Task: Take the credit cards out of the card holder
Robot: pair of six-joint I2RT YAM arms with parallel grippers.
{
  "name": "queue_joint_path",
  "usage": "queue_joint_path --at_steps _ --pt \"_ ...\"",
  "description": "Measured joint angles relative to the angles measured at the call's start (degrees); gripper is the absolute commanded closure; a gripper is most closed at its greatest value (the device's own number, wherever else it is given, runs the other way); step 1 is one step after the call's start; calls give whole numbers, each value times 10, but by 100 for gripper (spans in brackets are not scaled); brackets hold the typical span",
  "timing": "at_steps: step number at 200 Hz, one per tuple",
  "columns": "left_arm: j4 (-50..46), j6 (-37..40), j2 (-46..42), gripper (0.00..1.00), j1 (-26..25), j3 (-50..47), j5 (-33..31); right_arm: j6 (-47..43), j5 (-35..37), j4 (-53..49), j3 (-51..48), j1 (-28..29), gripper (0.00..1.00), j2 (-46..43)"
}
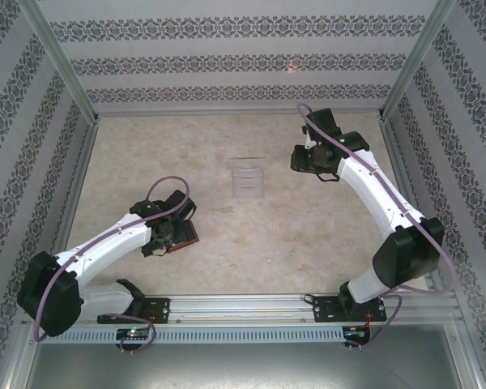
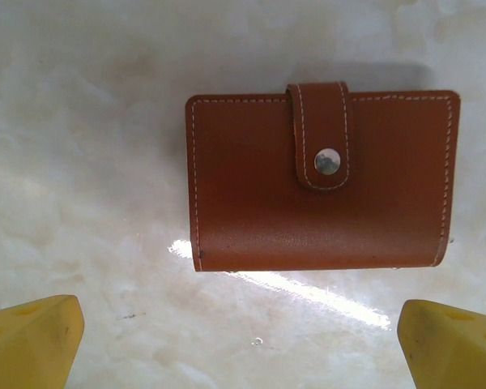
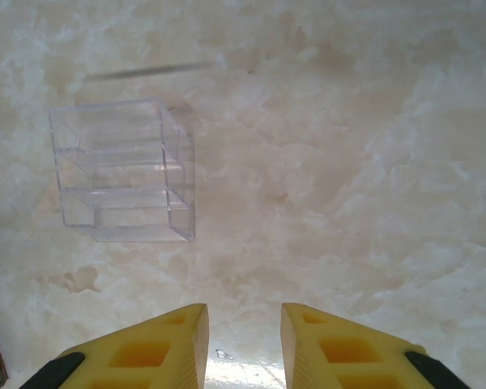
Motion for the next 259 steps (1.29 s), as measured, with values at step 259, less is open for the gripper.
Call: queue_joint_path --at_steps 259 --pt "178 331 149 0 147 38 203 -3 23 -26 -58 -15 69 -99"
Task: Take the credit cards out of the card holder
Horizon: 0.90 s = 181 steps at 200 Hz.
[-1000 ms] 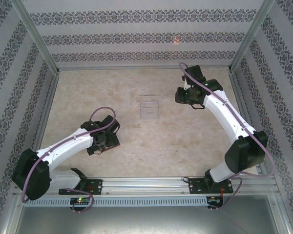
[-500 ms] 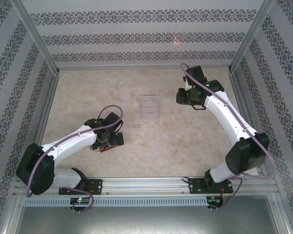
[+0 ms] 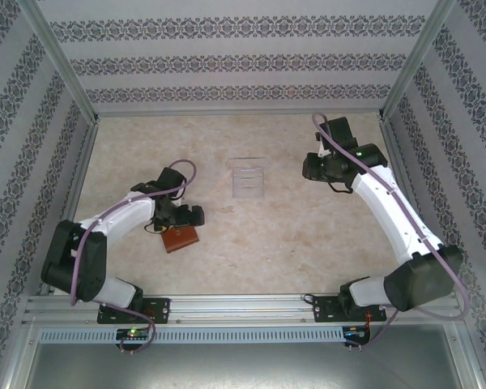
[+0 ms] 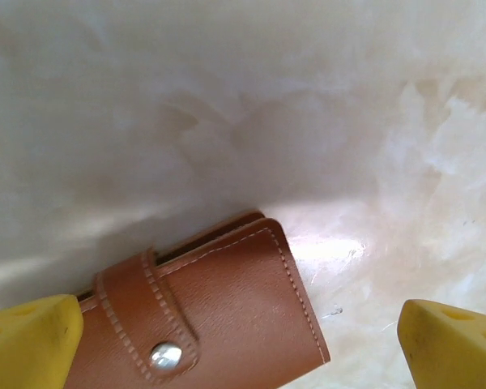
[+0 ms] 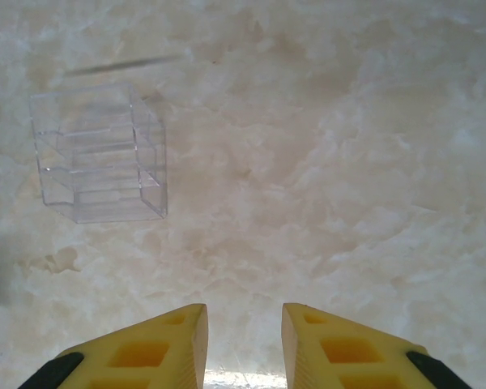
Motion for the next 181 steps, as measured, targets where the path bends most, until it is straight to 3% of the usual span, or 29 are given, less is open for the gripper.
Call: queue_joint_path --at_steps 100,181 --pt "28 18 3 1 -5 -26 54 32 9 -11 -57 0 69 -58" --pt "23 -42 1 1 -123 -28 59 46 9 -11 -79 0 69 -72"
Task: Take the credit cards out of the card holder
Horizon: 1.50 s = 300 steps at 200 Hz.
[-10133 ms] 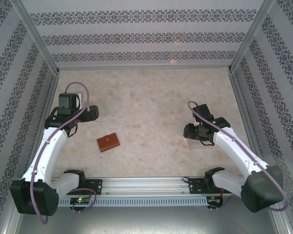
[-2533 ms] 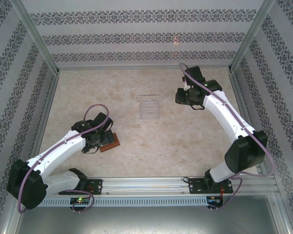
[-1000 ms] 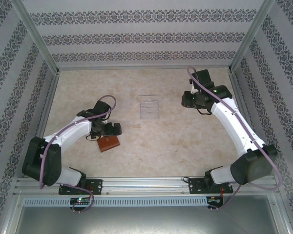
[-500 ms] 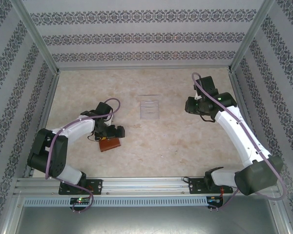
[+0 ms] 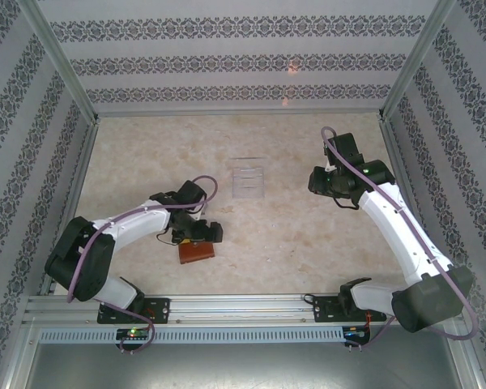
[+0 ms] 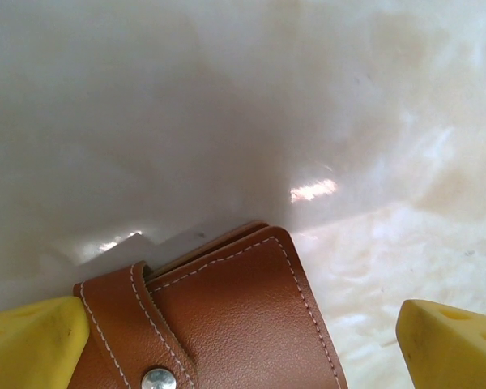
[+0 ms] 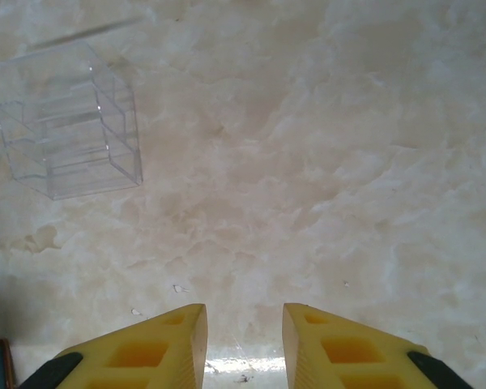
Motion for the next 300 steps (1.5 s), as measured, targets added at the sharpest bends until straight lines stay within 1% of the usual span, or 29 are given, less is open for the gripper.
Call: queue_joint_path --at_steps 18,35,57,67,87,101,131,181,198,255,300 --pt "-15 -4 0 1 -27 7 0 1 0 0 -1 0 69 -2" --pt "-40 0 3 0 -39 19 -3 2 0 0 -2 0 69 -3" --pt "-78 21 14 0 -40 43 -30 8 0 0 -3 0 69 -5" --pt "-95 36 28 0 -40 60 -52 10 0 0 -3 1 69 -5" --pt "-105 61 60 0 -40 86 -76 15 3 -1 -3 5 69 -6" --pt "-106 76 84 0 -40 97 -78 17 6 -3 -3 9 69 -7" --pt "-106 96 114 0 -40 99 -70 23 13 -9 -3 15 69 -12" --pt "-93 101 71 0 -40 59 -14 27 20 -17 -3 23 68 -17" --pt "-89 99 58 0 -40 44 -4 27 21 -18 -3 28 68 -17" --pt "-76 66 29 0 -44 16 15 27 25 -20 5 35 68 -9" --pt "-74 36 10 0 -69 -3 16 27 28 -20 5 35 68 -5"
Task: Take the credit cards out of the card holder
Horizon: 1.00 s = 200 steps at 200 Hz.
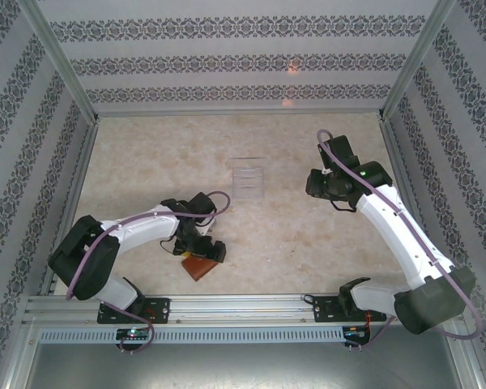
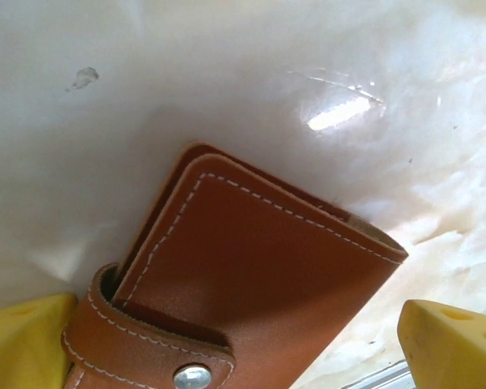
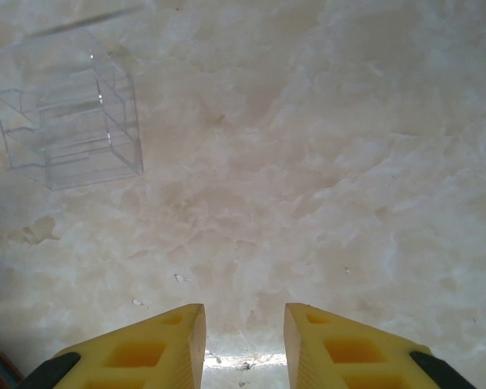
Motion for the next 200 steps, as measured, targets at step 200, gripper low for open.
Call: queue_joint_path --at_steps 200 --pt "-47 -75 74 24 -72 67 -78 0 2 2 -1 6 68 14"
